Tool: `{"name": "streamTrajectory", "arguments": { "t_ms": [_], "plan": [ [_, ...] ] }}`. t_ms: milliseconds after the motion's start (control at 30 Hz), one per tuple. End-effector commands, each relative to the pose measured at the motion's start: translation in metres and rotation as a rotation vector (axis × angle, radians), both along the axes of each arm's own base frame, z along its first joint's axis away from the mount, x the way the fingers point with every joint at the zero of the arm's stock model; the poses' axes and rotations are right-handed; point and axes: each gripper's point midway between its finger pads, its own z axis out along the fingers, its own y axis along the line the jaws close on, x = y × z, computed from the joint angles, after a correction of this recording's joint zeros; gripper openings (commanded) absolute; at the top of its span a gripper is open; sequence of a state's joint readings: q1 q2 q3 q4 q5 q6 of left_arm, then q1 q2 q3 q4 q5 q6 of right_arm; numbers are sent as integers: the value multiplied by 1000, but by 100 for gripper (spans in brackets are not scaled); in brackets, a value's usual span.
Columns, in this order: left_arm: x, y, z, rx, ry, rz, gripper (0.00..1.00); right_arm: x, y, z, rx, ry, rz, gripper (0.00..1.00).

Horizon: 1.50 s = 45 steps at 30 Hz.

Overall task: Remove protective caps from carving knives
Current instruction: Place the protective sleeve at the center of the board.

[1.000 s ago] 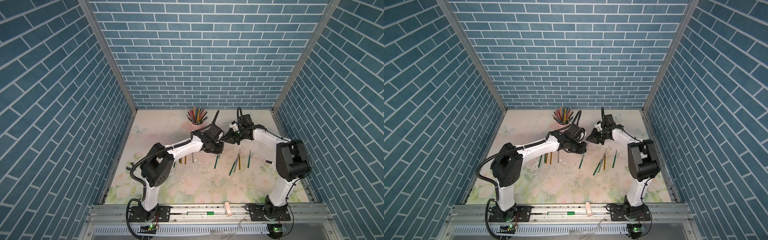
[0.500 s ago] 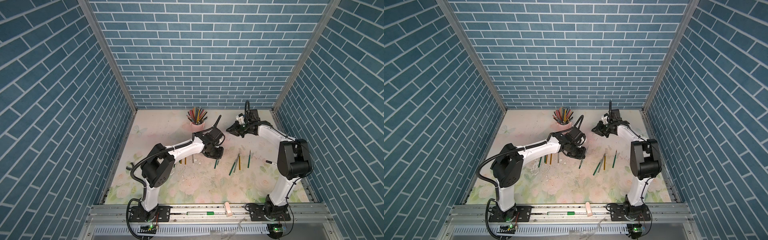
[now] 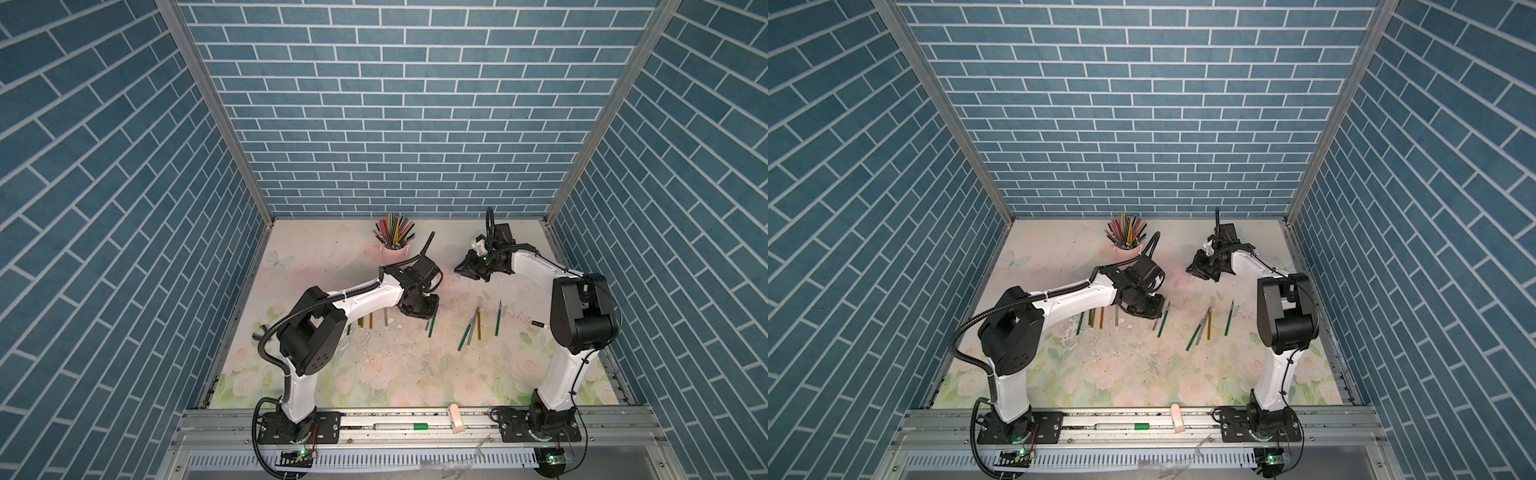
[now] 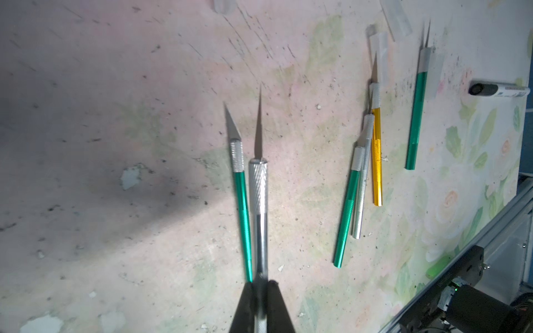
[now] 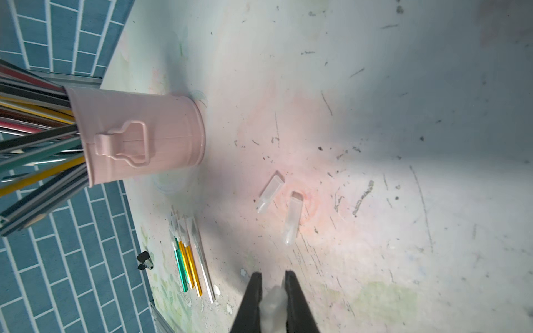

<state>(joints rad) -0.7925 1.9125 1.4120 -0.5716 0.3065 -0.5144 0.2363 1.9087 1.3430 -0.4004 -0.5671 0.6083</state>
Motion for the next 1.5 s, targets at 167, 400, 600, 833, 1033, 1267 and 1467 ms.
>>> {"name": "streamTrajectory", "arguments": {
  "t_ms": [167,400,600,833,1033,1267,1467],
  "plan": [
    [8,20,10,21,-34,31,4,-12,-10,-39,-76,79,16,12],
    [8,21,9,22,-32,35,4,-16,-13,-50,-93,103,19,20],
    [8,20,7,20,-29,36,4,-18,-14,-55,-101,113,20,26],
    [9,21,6,23,-32,37,4,-21,-16,-49,-107,103,23,36],
    [10,25,3,32,-28,46,4,-23,-22,-34,-139,70,14,61],
    [11,29,-1,42,-27,53,4,-29,-31,-17,-177,39,-10,85],
    [11,33,-7,54,-23,80,4,-37,-39,-7,-198,20,-32,98]
  ]
}}
